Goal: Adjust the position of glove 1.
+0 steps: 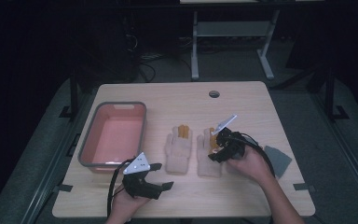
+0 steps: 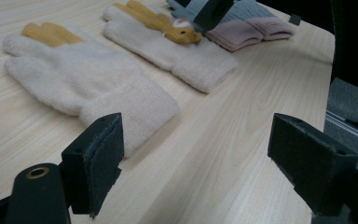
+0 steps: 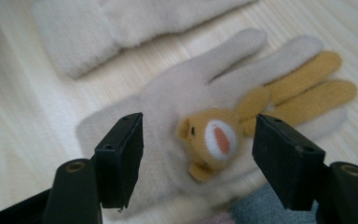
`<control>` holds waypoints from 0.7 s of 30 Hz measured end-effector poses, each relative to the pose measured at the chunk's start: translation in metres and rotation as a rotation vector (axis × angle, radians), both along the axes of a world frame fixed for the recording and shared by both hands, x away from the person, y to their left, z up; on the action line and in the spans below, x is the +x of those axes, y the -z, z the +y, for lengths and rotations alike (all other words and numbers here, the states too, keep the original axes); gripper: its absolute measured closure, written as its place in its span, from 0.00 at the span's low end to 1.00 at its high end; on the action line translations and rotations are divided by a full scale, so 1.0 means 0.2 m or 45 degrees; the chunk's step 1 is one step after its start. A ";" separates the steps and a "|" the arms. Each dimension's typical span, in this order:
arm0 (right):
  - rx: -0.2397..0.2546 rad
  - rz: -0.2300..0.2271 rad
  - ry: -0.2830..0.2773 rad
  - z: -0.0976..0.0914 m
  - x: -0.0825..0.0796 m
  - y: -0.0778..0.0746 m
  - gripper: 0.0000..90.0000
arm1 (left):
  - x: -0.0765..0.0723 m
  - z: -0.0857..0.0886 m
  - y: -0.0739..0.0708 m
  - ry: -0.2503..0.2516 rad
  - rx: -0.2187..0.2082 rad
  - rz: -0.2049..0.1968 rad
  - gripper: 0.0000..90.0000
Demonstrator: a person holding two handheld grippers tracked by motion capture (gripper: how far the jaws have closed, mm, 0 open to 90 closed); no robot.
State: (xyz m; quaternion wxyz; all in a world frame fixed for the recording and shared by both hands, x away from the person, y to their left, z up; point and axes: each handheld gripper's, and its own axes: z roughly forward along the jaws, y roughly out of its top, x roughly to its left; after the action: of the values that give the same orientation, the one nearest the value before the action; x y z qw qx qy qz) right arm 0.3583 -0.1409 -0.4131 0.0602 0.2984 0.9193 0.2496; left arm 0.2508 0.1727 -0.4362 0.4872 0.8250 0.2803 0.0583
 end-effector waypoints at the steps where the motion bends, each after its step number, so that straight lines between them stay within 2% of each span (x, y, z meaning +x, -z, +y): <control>1: 0.000 0.000 0.000 0.00 0.00 0.00 0.38 | 0.00 0.00 0.00 0.000 0.000 0.000 0.20; 8: -0.064 0.043 -0.005 0.03 0.05 0.08 0.44 | 0.00 -0.01 0.00 0.009 0.007 -0.004 0.20; 12: -0.088 0.044 -0.008 0.05 0.05 0.10 0.47 | 0.00 -0.01 0.01 0.011 0.013 0.000 0.20; 13: -0.118 0.037 -0.006 0.05 0.06 0.12 0.49 | 0.00 -0.02 0.01 0.012 0.010 -0.002 0.20; 21: -0.142 0.018 0.021 0.05 0.06 0.14 0.59 | -0.01 -0.02 0.01 0.010 0.011 0.000 0.20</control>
State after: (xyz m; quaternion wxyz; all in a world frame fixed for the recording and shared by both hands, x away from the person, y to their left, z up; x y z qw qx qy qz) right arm 0.3701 -0.1300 -0.4404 0.0724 0.3038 0.9297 0.1952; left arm 0.2498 0.1690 -0.4380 0.4838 0.8283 0.2768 0.0577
